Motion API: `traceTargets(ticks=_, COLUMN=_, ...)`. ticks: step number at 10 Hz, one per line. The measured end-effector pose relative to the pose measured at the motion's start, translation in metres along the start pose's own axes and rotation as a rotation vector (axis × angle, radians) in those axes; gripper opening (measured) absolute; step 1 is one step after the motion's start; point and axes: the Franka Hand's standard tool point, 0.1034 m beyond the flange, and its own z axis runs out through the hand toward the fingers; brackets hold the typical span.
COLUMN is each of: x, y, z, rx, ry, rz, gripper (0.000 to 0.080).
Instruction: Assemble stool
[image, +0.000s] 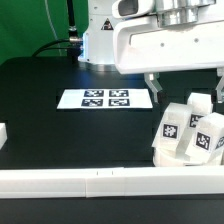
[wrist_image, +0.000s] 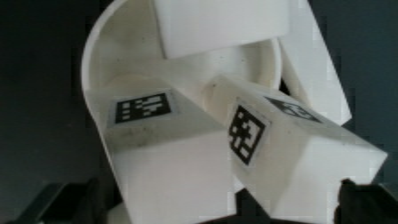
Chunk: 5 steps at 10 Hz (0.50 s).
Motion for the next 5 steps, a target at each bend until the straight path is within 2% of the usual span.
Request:
traceTargets(ticks=2, x=0.0056, y=0.0051, z=0.0005, rx=-0.019, ry=0.006, rz=-0.246, gripper=0.0649)
traceTargets(ticks=5, x=0.0076, y=0.0108, z=0.0024, rx=-0.031, ry=0.001, rz=-0.454, gripper=0.0649)
